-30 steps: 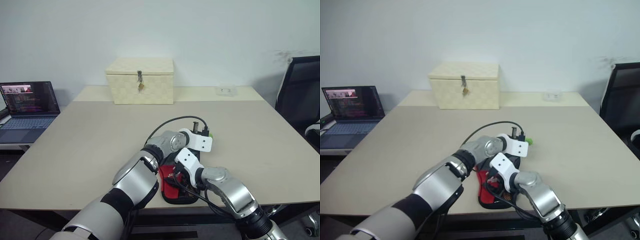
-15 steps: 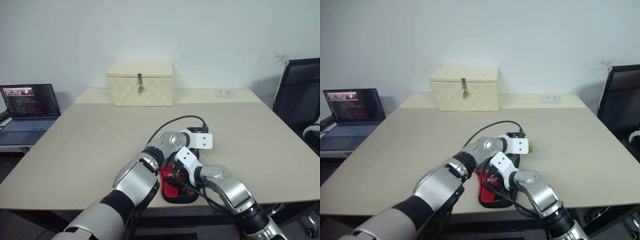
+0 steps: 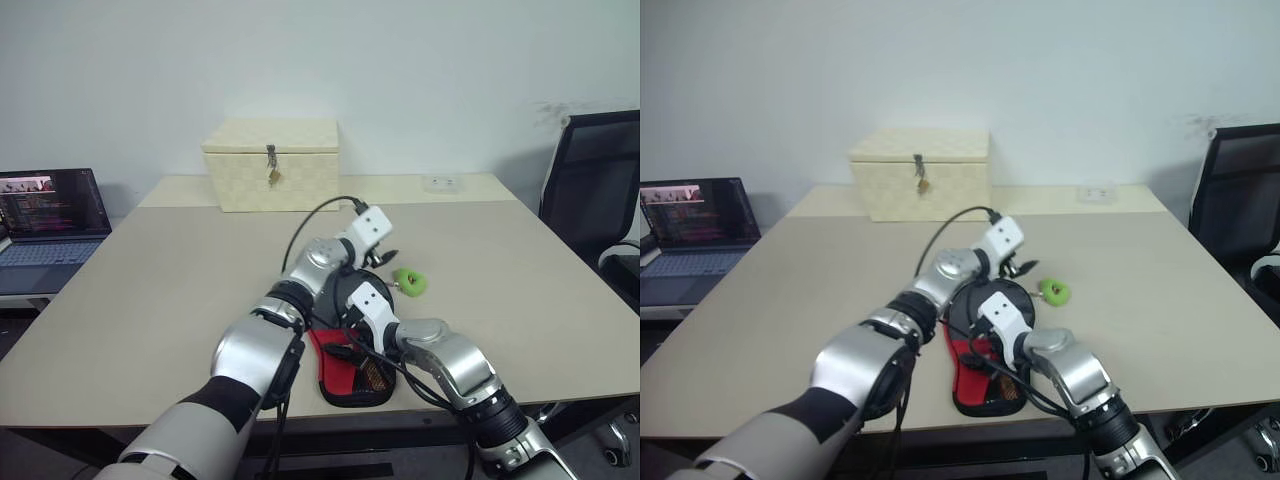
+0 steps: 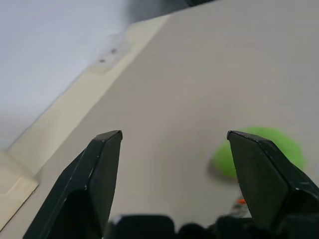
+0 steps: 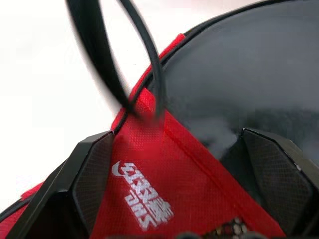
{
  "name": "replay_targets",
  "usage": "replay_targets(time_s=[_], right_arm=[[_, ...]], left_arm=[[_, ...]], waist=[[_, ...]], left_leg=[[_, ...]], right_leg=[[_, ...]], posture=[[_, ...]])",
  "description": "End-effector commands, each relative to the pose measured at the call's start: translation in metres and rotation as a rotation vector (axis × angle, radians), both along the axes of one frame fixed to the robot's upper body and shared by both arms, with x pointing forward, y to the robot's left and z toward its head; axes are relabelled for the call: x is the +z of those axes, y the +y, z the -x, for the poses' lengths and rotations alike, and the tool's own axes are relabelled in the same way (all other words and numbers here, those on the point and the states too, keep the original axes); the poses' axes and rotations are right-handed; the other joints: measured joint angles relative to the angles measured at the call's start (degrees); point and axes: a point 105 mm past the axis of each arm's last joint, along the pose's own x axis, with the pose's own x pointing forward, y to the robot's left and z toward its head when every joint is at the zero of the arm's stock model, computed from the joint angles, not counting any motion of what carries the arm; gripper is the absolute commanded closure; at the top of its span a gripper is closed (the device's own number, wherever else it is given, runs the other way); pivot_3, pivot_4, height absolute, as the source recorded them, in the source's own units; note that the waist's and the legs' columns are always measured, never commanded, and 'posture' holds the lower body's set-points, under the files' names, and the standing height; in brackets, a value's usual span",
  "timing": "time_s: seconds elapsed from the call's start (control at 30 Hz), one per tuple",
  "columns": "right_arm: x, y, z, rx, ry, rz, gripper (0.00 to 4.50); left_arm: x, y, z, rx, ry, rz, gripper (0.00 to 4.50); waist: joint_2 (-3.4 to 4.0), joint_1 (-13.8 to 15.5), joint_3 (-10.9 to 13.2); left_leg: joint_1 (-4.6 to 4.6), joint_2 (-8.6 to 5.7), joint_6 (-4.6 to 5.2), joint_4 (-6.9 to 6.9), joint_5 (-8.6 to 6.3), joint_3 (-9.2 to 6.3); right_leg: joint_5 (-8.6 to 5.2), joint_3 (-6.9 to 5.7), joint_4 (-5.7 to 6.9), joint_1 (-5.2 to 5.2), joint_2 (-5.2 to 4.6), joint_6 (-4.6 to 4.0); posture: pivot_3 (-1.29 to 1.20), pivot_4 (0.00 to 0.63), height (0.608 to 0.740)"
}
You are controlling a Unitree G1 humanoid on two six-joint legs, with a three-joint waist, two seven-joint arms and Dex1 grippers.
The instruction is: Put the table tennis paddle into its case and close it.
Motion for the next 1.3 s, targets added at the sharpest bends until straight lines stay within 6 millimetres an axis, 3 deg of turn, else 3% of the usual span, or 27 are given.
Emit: replay_targets(time_s=[0.03, 0.13, 0.23, 0.37, 0.57, 0.8, 1.0, 1.3], right_arm=[[0.061, 0.002, 0.004, 0.024, -0.096, -0.128, 0.0], [0.092, -0.007, 0.011, 0.027, -0.146, -0.164, 0.0], [0.102, -0.017, 0.021, 0.042, -0.161, -0.162, 0.0], [0.102, -0.044, 0.009, -0.056, -0.221, -0.116, 0.0], [0.085, -0.084, -0.021, -0.144, -0.389, 0.12, 0.0], [0.054, -0.118, -0.047, -0.134, -0.409, 0.292, 0.0], [0.039, -0.125, -0.063, -0.107, -0.402, 0.344, 0.0], [0.03, -0.116, -0.095, -0.088, -0.397, 0.381, 0.0]], left_arm=[[0.033, 0.037, -0.007, 0.038, -0.007, 0.143, 0.84], [0.023, 0.077, -0.008, 0.075, 0.079, 0.227, 0.84], [0.009, 0.091, 0.001, 0.006, 0.171, 0.297, 0.84], [-0.041, 0.08, 0.04, -0.249, 0.336, 0.165, 0.84], [-0.066, 0.07, 0.058, -0.319, 0.419, 0.116, 0.84], [-0.085, 0.063, 0.063, -0.353, 0.46, 0.054, 0.84], [-0.094, 0.059, 0.07, -0.431, 0.462, -0.013, 0.84], [-0.102, 0.058, 0.072, -0.451, 0.474, -0.046, 0.84]], waist=[[0.03, -0.02, 0.05], [0.06, -0.21, 0.06], [0.06, 0.09, 0.05], [0.09, 0.93, 0.07], [0.07, 1.47, 0.11], [0.07, 0.96, 0.11], [0.07, 0.8, 0.11], [0.07, 0.53, 0.11]], left_leg=[[-0.04, 0.0, 0.0, -0.01, 0.0, 0.0], [-0.66, 0.05, 0.0, 0.04, 0.01, -0.04], [-0.9, 0.41, -0.01, 0.03, 0.01, -0.32], [-1.07, 0.37, -0.01, 0.01, 0.0, -0.36], [-1.09, 0.34, 0.0, 0.15, 0.02, -0.28], [-0.88, 0.03, 0.03, 0.09, 0.0, -0.03], [-0.88, 0.02, 0.04, 0.09, 0.0, 0.01], [-0.85, 0.01, 0.04, 0.11, 0.0, 0.0]], right_leg=[[0.0, 0.0, 0.0, -0.06, 0.0, 0.0], [0.11, 0.06, 0.16, -0.81, 0.0, -0.19], [0.17, -0.14, 0.07, -0.96, -0.01, -0.32], [0.14, -0.28, -0.07, -0.96, -0.09, -0.36], [0.14, -0.29, 0.04, -0.95, -0.06, -0.36], [0.14, -0.05, 0.03, -0.87, 0.01, -0.35], [0.14, -0.01, 0.03, -0.88, 0.0, -0.36], [0.14, -0.02, 0.07, -0.87, -0.02, -0.36]], posture=[[0.0, 0.15, 0.74], [0.0, 0.15, 0.74], [0.0, 0.15, 0.74], [0.0, 0.15, 0.74], [0.0, 0.15, 0.74], [0.0, 0.15, 0.74], [0.0, 0.15, 0.74], [0.0, 0.15, 0.74]])
